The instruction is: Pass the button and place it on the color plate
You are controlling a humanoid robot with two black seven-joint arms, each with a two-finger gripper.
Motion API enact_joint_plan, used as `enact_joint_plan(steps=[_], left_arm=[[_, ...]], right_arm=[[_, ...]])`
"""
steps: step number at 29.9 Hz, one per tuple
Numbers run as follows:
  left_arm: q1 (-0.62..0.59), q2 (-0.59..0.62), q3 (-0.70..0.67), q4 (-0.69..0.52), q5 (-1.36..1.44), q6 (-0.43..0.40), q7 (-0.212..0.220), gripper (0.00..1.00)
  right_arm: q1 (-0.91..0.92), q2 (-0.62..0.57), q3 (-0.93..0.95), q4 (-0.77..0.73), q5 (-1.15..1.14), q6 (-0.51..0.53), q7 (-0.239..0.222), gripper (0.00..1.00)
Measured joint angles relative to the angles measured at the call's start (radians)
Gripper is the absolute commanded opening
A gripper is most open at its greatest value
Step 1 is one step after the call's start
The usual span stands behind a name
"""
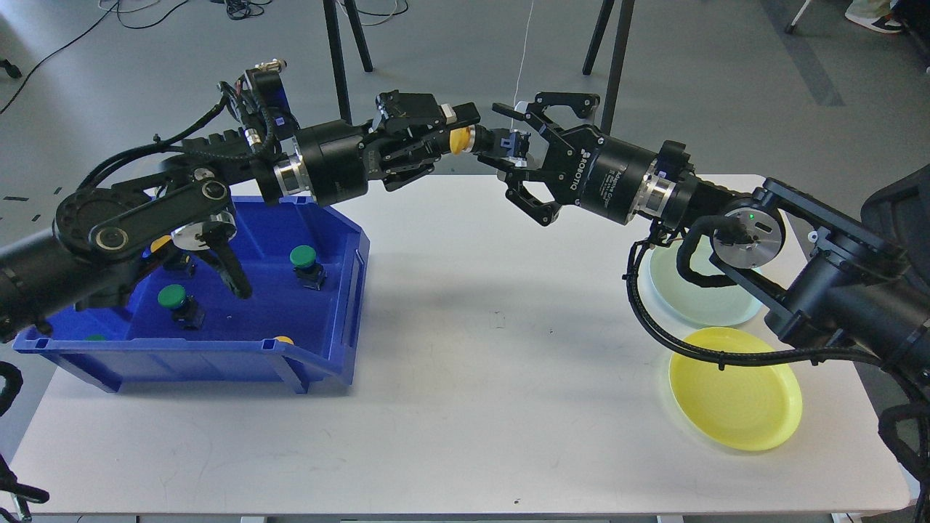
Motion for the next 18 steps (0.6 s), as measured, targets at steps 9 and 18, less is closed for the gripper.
enact_joint_plan(steps=[9, 18], left_arm=[[0.0, 0.0, -0.002, -0.002, 0.006, 0.0, 0.0, 0.76], [0.007, -0.012, -0.035, 0.006, -0.011, 0.0, 0.001, 0.96]], right_arm=[[0.001, 0.012, 0.005, -0.018, 0.0, 0.001, -0.001, 0.01], [-0.038, -0.041, 0.021, -0.001, -0.005, 0.0, -0.002, 0.01]])
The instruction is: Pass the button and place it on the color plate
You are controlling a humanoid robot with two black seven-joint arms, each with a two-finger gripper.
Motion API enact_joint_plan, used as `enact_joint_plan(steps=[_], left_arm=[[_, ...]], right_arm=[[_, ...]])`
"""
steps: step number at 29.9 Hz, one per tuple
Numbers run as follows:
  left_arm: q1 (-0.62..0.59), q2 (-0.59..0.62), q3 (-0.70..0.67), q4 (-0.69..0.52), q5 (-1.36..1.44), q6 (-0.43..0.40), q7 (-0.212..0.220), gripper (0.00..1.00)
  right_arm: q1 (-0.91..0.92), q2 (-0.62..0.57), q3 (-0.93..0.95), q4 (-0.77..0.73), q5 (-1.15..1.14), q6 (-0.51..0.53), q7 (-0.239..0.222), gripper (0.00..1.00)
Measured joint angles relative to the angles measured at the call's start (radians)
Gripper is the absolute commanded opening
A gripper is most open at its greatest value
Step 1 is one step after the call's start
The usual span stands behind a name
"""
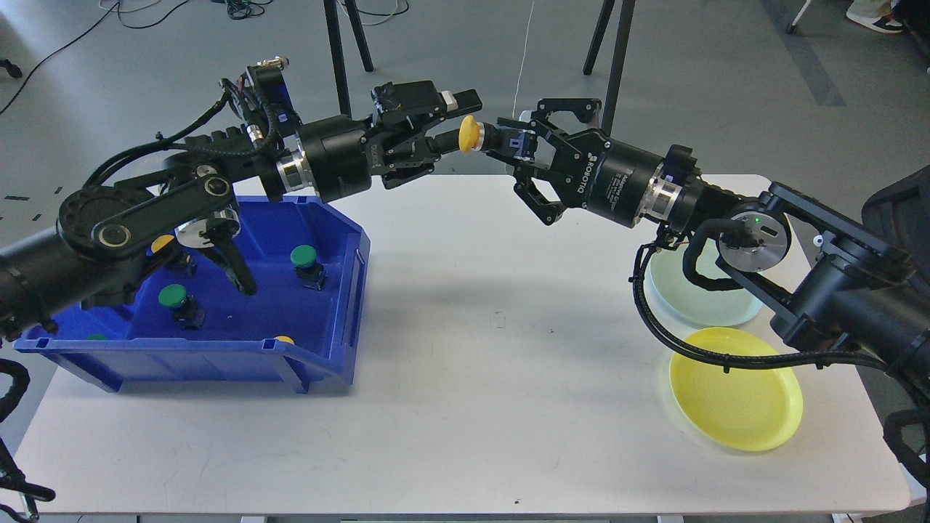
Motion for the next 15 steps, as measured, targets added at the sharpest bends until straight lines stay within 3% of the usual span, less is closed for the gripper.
enact_joint_plan(steps=[6, 10, 15], left_arm=[[0.04, 0.005, -0.053, 0.003, -0.028, 0.001, 0.0, 0.98], [0.081, 0.045, -0.085, -0.01, -0.018, 0.001, 0.0, 0.98], [0.086, 0.181, -0.091, -0.059, 0.174, 0.0, 0.0, 0.98]], right_arm=[[-0.14, -0.194, 0.102, 0.088, -0.054, -0.031, 0.003, 0.01], [-0.261, -0.437, 0.138, 0.255, -0.306, -0.208, 0.012, 0.01], [-0.432, -0.7, 0.133, 0.463, -0.679, -0.46, 0.021, 0.01]])
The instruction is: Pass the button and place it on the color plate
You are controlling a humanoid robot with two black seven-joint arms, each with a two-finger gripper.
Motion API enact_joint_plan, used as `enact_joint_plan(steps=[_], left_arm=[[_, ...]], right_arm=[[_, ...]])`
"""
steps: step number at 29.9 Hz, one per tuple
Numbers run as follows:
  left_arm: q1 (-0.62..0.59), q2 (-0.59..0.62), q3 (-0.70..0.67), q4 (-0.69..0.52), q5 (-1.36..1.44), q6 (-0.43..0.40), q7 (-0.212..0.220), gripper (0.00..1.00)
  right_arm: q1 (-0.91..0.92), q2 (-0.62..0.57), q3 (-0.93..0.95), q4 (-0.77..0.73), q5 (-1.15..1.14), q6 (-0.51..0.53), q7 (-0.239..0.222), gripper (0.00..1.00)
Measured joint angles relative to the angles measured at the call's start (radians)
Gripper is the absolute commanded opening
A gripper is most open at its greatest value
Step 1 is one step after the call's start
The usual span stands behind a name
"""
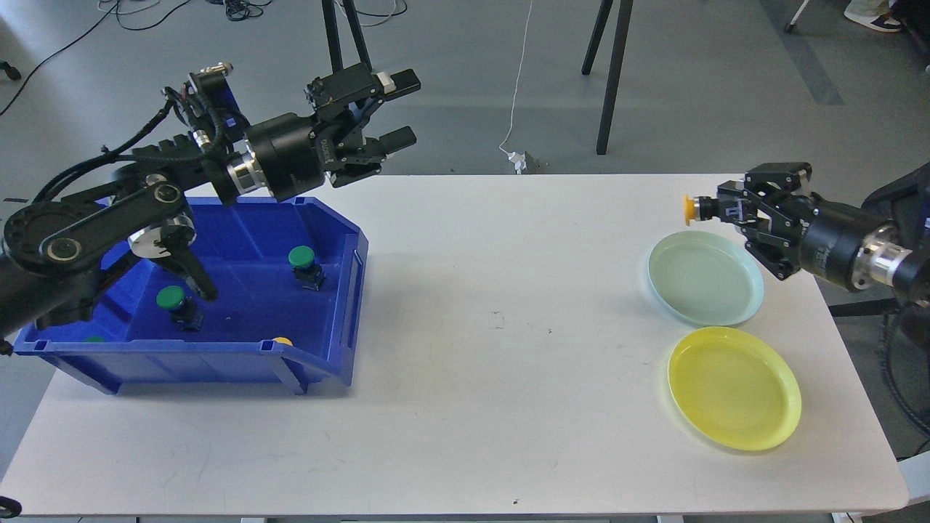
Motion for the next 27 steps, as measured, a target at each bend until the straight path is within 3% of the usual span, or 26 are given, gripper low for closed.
enact_joint_plan(steps=[7, 9, 12, 16, 17, 18, 20, 27], left_arm=[[-0.05, 0.229, 0.091, -0.066, 0.401, 0.0, -0.001, 0.97], [-0.079, 0.246, 0.164, -0.03, 0.55, 0.0, -0.001, 0.97], [-0.094, 0.248, 0.239, 0.067, 0.734, 0.0, -0.001, 0.97], [-0.083, 0.209, 0.279, 0.183, 0.871, 0.0, -0.001, 0.97], [-0.075, 0.198, 0.282, 0.2, 0.889, 0.0, -0.001, 0.97], [-0.066, 0.189, 0.284, 0.224, 0.907, 0.0, -0.001, 0.97], [-0.052, 0.175, 0.287, 0.251, 0.929, 0.0, 0.0, 0.97], [-0.018, 0.142, 0.349, 0.277, 0.959, 0.0, 0.0, 0.97]], right_arm=[[-0.128, -0.057, -0.081, 0.006, -0.351, -0.087, -0.008, 0.06], [-0.132, -0.037, -0.121, -0.014, -0.384, -0.087, -0.011, 0.08], [-0.131, 0.004, -0.178, -0.047, -0.4, -0.087, -0.014, 0.21], [-0.13, 0.035, -0.21, -0.063, -0.402, -0.087, -0.019, 0.47], [-0.129, 0.038, -0.211, -0.064, -0.402, -0.087, -0.02, 0.67], [-0.13, 0.04, -0.212, -0.065, -0.402, -0.087, -0.021, 0.96], [-0.129, 0.041, -0.214, -0.066, -0.399, -0.088, -0.021, 1.0], [-0.124, 0.04, -0.207, -0.064, -0.389, -0.083, -0.02, 1.0]])
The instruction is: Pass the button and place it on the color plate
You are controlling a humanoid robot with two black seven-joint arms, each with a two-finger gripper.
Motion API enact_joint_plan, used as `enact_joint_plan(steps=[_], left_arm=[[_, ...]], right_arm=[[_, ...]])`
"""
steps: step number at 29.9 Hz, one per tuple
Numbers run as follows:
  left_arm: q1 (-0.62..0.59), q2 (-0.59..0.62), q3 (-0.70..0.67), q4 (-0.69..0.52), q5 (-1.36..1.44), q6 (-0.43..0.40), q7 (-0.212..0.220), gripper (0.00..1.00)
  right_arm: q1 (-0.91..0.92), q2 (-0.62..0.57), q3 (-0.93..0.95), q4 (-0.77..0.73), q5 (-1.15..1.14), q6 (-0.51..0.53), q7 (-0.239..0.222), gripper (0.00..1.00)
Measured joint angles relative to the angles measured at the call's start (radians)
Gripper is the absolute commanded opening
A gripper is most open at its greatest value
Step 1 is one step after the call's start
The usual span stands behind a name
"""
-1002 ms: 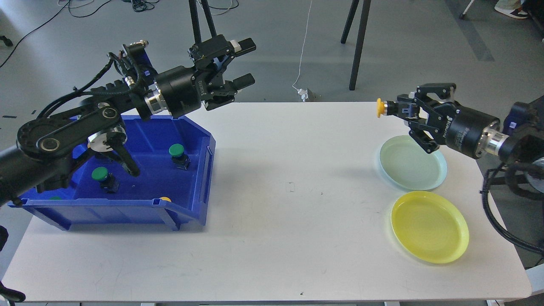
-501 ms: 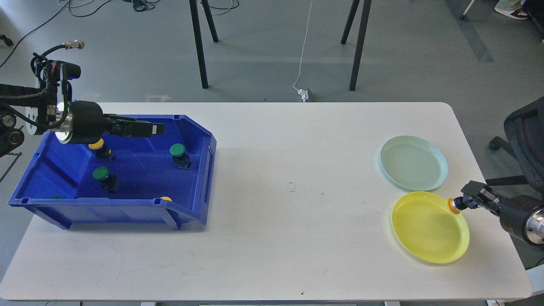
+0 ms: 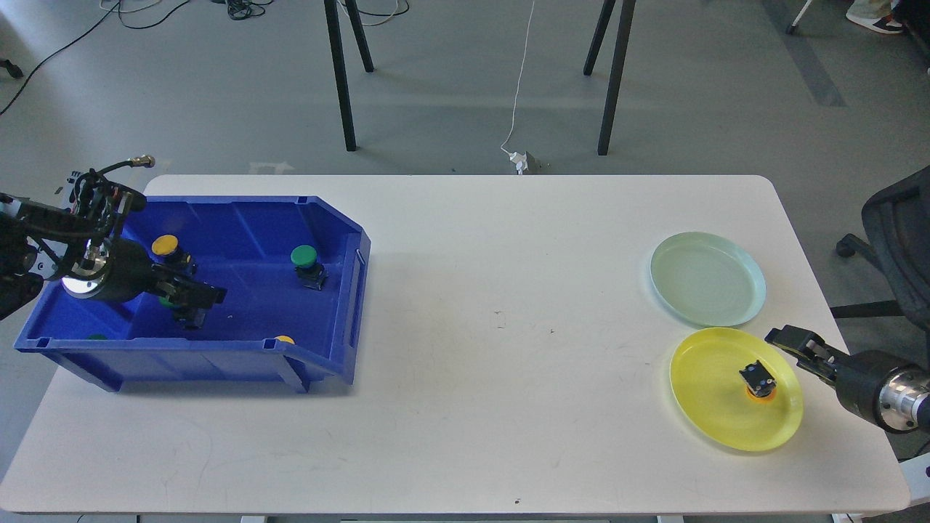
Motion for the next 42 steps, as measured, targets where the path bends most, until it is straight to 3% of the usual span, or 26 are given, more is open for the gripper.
enact_joint_plan(steps=[12, 17, 21, 25, 31, 35, 37, 40, 42], left_arm=[[0.025, -0.078, 0.022, 0.156, 0.009, 0.0, 0.0, 0.97], [0.039, -0.093, 0.022, 0.188, 0.007, 0.0, 0.0, 0.97], [0.04, -0.096, 0.022, 0.193, 0.003, 0.0, 0.0, 0.93], [0.04, -0.114, 0.021, 0.217, -0.003, 0.0, 0.0, 0.85], [0.04, -0.143, 0.019, 0.261, -0.005, 0.0, 0.0, 0.69], [0.04, -0.147, 0.019, 0.273, -0.004, 0.017, 0.0, 0.67], [0.04, -0.147, 0.019, 0.275, -0.002, 0.033, 0.0, 0.52], [0.043, -0.142, 0.023, 0.279, 0.005, 0.042, 0.0, 0.1], [0.043, -0.138, 0.036, 0.281, 0.007, 0.044, 0.0, 0.06]], right_arm=[[0.001, -0.007, 0.067, 0.036, 0.008, -0.004, 0.015, 1.0], [0.002, -0.011, 0.219, 0.101, 0.195, 0.008, 0.073, 1.0], [0.002, -0.009, 0.402, 0.131, 0.564, 0.146, 0.138, 1.0], [-0.001, 0.0, 0.53, 0.105, 0.916, 0.337, 0.15, 1.0], [-0.004, 0.008, 0.565, 0.094, 1.026, 0.394, 0.15, 1.0], [-0.013, 0.008, 0.565, 0.09, 1.028, 0.396, 0.15, 1.0], [-0.017, 0.008, 0.565, 0.089, 1.028, 0.396, 0.151, 1.0], [-0.019, 0.007, 0.565, 0.089, 1.028, 0.396, 0.152, 1.0], [-0.02, 0.007, 0.565, 0.089, 1.028, 0.396, 0.152, 1.0]])
